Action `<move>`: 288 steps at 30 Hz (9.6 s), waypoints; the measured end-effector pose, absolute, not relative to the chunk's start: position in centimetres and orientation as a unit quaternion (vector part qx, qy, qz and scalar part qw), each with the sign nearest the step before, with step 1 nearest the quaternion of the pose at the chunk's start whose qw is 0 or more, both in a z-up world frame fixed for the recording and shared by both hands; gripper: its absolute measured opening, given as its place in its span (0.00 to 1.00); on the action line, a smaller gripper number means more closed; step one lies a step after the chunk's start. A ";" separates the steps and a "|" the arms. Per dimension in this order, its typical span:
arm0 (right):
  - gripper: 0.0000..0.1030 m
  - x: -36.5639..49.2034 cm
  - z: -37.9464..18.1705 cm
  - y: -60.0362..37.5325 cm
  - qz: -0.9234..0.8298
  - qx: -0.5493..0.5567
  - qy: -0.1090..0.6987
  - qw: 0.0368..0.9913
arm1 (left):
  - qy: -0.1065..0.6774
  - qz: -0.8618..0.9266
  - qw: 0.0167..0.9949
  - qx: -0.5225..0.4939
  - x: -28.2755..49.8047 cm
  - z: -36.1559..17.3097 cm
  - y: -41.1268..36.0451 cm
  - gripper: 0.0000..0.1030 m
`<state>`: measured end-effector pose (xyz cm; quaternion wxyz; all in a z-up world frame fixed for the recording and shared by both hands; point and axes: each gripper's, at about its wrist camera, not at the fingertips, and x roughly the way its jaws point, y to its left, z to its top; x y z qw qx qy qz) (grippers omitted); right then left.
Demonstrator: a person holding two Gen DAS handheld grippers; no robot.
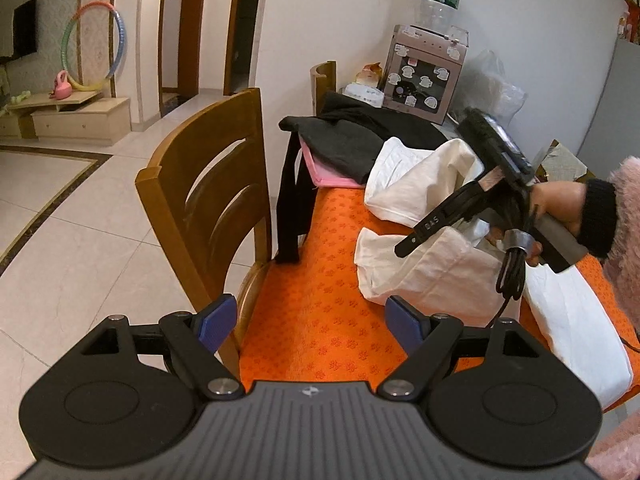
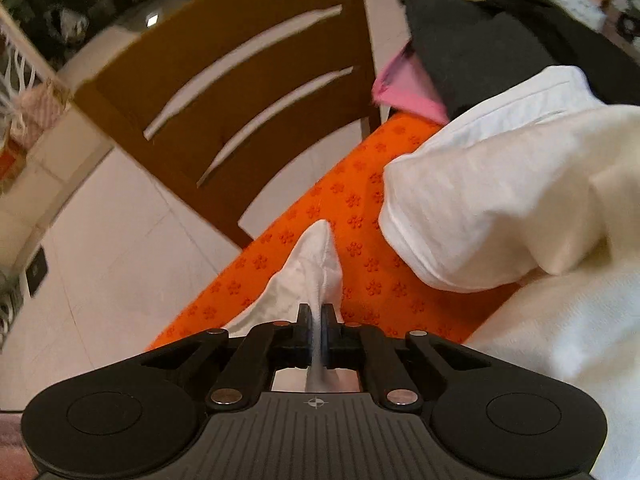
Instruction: Fold clothes
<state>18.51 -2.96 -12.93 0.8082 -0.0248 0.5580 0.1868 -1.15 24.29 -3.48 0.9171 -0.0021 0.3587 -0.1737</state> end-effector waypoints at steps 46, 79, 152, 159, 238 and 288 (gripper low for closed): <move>0.07 -28.1 3.8 -22.8 0.011 0.271 0.269 0.924 | 0.393 -0.277 0.875 -0.063 -24.3 -8.2 8.2 0.83; 0.55 -18.0 -8.4 -5.7 -0.037 0.114 0.366 0.923 | 0.351 -0.212 0.912 0.020 -15.7 -3.8 19.9 0.83; 0.42 -26.2 -6.0 -13.3 -0.177 0.252 0.374 0.875 | 0.408 -0.347 0.844 0.013 -4.0 -11.3 16.2 0.76; 0.47 -28.3 -4.3 -12.5 -0.188 0.246 0.361 0.880 | 0.424 -0.353 0.834 0.000 -2.3 -14.5 12.8 0.61; 0.06 -19.6 -19.6 -8.5 -0.365 0.174 0.392 0.826 | 0.408 -0.326 0.845 0.114 0.2 -14.1 20.8 0.55; 0.38 -22.0 -10.8 -16.5 -0.249 0.156 0.391 0.872 | 0.405 -0.321 0.854 0.058 1.9 -9.9 17.7 0.57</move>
